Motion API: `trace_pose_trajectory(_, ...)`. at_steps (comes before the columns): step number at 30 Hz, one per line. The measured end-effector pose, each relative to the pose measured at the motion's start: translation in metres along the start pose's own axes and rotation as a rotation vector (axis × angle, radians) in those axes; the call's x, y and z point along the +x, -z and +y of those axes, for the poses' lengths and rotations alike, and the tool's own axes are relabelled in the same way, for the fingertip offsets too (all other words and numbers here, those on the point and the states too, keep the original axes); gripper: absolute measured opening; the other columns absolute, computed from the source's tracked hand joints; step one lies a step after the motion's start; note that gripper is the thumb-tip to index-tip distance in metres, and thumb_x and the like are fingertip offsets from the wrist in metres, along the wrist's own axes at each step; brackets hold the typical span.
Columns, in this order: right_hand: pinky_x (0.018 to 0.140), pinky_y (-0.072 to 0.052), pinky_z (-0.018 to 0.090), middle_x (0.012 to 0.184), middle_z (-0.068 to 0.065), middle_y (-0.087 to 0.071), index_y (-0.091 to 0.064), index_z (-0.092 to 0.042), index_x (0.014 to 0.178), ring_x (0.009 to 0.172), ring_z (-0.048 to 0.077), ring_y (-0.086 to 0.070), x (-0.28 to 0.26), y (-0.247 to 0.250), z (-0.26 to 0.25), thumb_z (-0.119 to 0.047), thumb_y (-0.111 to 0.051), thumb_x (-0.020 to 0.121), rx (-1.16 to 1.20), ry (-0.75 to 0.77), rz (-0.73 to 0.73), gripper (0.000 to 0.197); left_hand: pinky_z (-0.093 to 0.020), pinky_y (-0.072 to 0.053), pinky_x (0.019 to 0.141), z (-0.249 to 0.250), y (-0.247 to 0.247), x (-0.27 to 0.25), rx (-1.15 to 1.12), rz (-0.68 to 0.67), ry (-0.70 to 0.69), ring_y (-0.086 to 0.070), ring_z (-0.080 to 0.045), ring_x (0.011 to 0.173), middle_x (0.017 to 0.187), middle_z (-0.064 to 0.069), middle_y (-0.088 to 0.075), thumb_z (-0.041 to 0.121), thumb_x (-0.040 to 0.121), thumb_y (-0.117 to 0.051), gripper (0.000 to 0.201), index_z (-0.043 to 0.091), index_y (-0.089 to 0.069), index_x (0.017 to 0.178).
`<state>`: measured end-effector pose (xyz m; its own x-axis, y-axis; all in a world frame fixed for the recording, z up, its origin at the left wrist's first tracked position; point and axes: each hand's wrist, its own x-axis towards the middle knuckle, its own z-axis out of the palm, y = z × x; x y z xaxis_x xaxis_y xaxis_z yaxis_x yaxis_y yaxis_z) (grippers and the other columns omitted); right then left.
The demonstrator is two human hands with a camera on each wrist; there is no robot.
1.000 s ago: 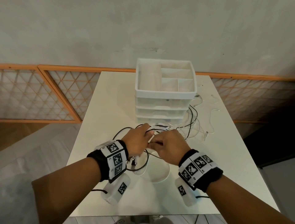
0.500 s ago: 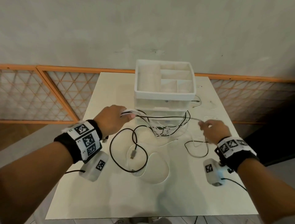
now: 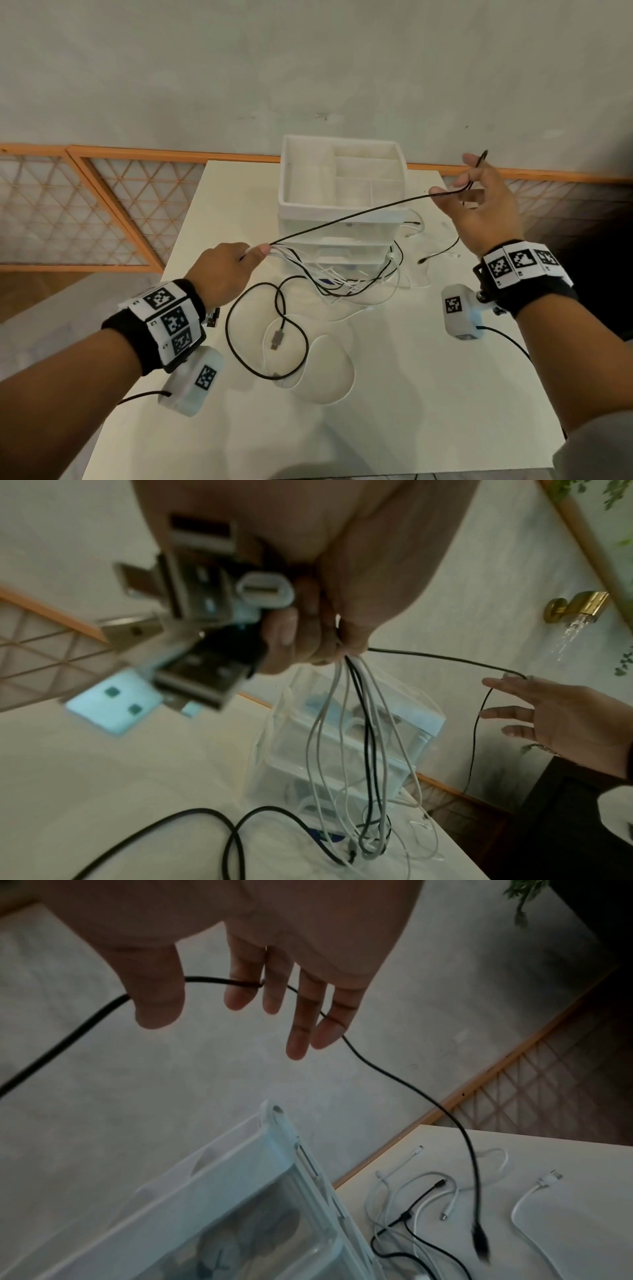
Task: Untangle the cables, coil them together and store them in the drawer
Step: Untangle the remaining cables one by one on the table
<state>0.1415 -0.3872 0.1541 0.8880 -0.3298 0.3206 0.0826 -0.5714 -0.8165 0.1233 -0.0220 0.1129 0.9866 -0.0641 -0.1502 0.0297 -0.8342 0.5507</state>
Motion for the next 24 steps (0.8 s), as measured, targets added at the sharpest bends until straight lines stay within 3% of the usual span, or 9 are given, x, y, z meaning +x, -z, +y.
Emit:
trace_pose_trajectory(3,0.072,-0.044,0.01,0.15,-0.022,-0.036,-0.054,-0.017,0.11,0.096,-0.004,-0.06,-0.002,-0.004,0.01,-0.032,-0.081,0.079,-0.049,0.053,-0.015,0.043,-0.032,-0.034,0.059,0.0,-0.004,0.0,-0.02,0.061,-0.009,-0.043,-0.024,0.064,0.068,-0.01,-0.05,0.056,0.099,-0.035,0.06,0.002,-0.047,0.075)
trace_pose_trajectory(5,0.07,-0.045,0.015,0.146,-0.013,-0.046,-0.054,-0.022,0.113,0.093,0.0,-0.062,-0.003,-0.007,0.02,-0.032,-0.08,0.079,-0.123,-0.006,-0.088,0.044,-0.035,-0.035,0.058,0.0,-0.009,0.0,-0.081,0.062,-0.016,-0.042,-0.023,0.061,0.068,-0.01,-0.051,0.054,0.099,-0.039,0.062,-0.003,-0.048,0.078)
trace_pose_trajectory(8,0.075,-0.052,0.031,0.111,-0.003,-0.071,-0.045,-0.032,0.131,0.086,0.016,-0.07,-0.017,-0.014,0.038,-0.029,-0.076,0.082,-0.396,-0.223,-0.449,0.058,-0.033,-0.035,0.055,0.002,-0.015,-0.002,-0.222,0.034,-0.027,-0.037,-0.02,0.051,0.064,-0.006,-0.047,0.054,0.097,-0.046,0.059,-0.004,-0.052,0.086)
trace_pose_trajectory(10,0.071,-0.053,0.03,0.084,-0.003,-0.076,-0.04,-0.031,0.14,0.071,0.014,-0.071,-0.037,-0.021,0.035,-0.027,-0.072,0.084,-0.51,-0.283,-0.69,0.065,-0.033,-0.035,0.055,0.004,-0.016,-0.003,-0.244,0.032,-0.057,-0.038,-0.019,0.05,0.06,-0.003,-0.046,0.053,0.097,-0.048,0.055,0.0,-0.053,0.083)
trace_pose_trajectory(14,0.065,-0.045,0.019,0.055,-0.007,-0.063,-0.035,-0.044,0.14,0.051,0.0,-0.056,-0.082,-0.059,-0.008,-0.044,-0.078,0.078,-0.282,-0.046,-0.717,0.076,-0.032,-0.038,0.058,0.025,-0.016,-0.011,-0.146,-0.059,-0.23,-0.047,-0.015,0.057,0.059,0.004,-0.047,0.052,0.097,-0.047,0.047,0.013,-0.048,0.071)
trace_pose_trajectory(16,0.068,-0.049,0.019,0.054,-0.01,-0.06,-0.04,-0.049,0.134,0.049,-0.001,-0.054,-0.1,-0.083,-0.026,-0.047,-0.076,0.078,-0.187,0.003,-0.748,0.066,-0.022,-0.039,0.054,0.04,-0.018,-0.016,-0.146,-0.139,-0.331,-0.047,-0.005,0.052,0.059,0.005,-0.049,0.048,0.097,-0.052,0.042,0.011,-0.057,0.077)
trace_pose_trajectory(19,0.067,-0.058,0.037,0.047,-0.011,-0.057,-0.064,-0.026,0.088,0.042,0.006,-0.053,-0.115,-0.102,-0.015,-0.039,-0.065,0.088,-0.296,-0.156,-0.902,0.014,-0.016,-0.039,0.052,0.048,-0.016,-0.024,-0.245,-0.212,-0.432,-0.047,-0.002,0.051,0.066,-0.007,-0.06,0.049,0.092,-0.058,0.043,0.009,-0.069,0.084)
trace_pose_trajectory(22,0.053,-0.057,0.031,0.051,0.001,-0.062,-0.062,-0.01,0.079,0.04,0.016,-0.06,-0.109,-0.088,0.019,-0.034,-0.062,0.091,-0.46,-0.383,-0.997,0.027,-0.017,-0.038,0.054,0.035,-0.006,-0.032,-0.284,-0.196,-0.4,-0.048,-0.001,0.051,0.062,0.003,-0.064,0.057,0.089,-0.053,0.046,0.016,-0.073,0.082)
trace_pose_trajectory(24,0.059,-0.052,0.027,0.066,0.005,-0.07,-0.062,-0.014,0.077,0.063,0.025,-0.071,-0.096,-0.077,0.038,-0.027,-0.062,0.092,-0.593,-0.299,-0.769,0.02,-0.01,-0.036,0.048,0.019,-0.006,-0.037,-0.243,-0.264,-0.243,-0.047,0.001,0.044,0.055,0.01,-0.055,0.054,0.096,-0.043,0.048,0.019,-0.074,0.088)
